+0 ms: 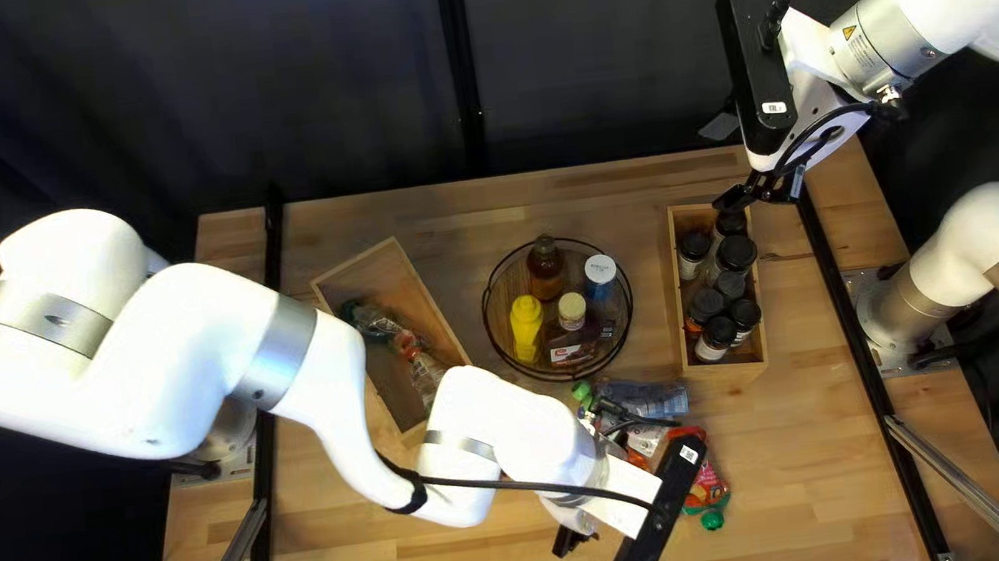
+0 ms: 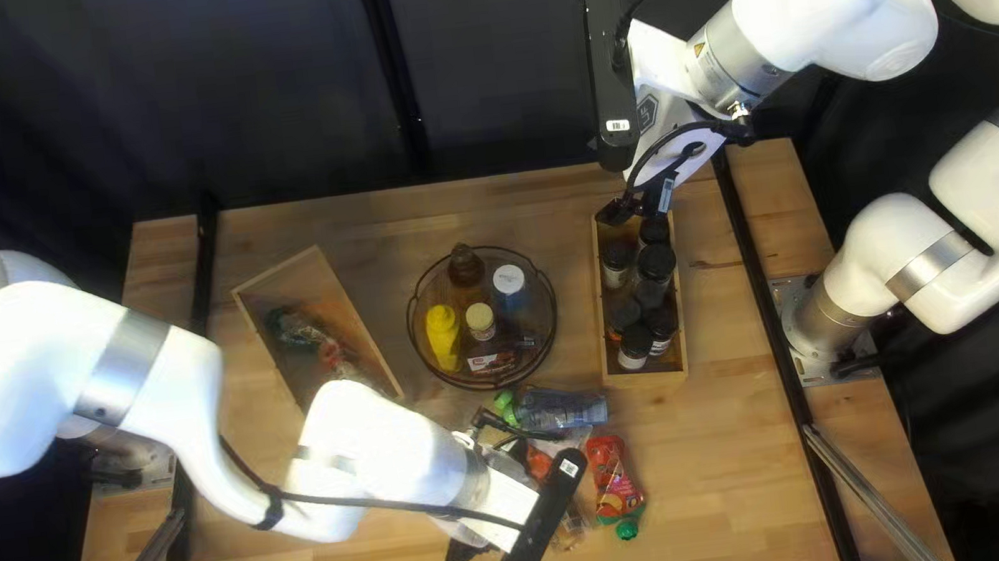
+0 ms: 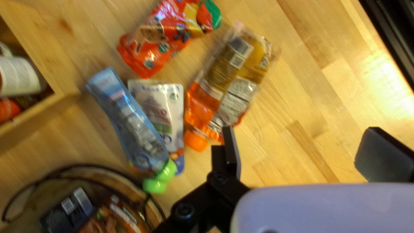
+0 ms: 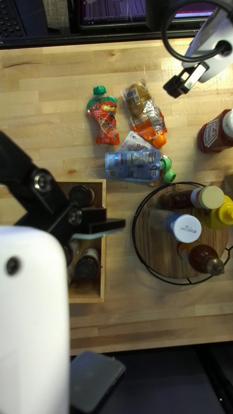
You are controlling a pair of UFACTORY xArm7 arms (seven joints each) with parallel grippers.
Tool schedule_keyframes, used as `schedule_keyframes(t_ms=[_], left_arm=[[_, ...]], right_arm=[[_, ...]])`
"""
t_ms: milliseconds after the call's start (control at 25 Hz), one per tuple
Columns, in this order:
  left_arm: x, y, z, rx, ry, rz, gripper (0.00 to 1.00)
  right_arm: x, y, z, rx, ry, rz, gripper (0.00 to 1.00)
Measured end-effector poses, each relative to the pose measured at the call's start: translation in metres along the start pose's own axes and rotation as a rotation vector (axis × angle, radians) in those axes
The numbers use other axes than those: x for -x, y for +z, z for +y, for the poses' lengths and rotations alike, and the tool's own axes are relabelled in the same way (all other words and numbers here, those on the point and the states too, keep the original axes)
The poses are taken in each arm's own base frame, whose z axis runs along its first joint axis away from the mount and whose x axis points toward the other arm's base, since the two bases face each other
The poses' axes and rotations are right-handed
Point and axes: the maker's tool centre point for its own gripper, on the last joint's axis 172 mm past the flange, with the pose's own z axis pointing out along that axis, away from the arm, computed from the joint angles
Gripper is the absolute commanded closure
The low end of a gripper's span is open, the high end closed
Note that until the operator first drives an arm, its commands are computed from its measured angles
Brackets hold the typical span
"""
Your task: Separate condiments, baby food and spices and place it in 3 different racks/containers
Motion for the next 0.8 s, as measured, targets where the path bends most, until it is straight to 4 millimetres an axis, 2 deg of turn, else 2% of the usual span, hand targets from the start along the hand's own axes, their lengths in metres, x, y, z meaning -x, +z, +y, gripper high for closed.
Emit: schedule_keyframes(t_ms=[280, 800], left_arm=[[-0.008, 0.029, 0.004, 0.051, 0.048, 0.07, 0.0], [-0.014, 0.066, -0.004, 0.066, 0.083, 0.082, 0.0]], right_arm=[[0.0, 0.0, 0.0, 0.0, 0.0, 0.0, 0.0], [0.0, 0.0, 0.0, 0.0, 0.0, 0.0, 0.0]])
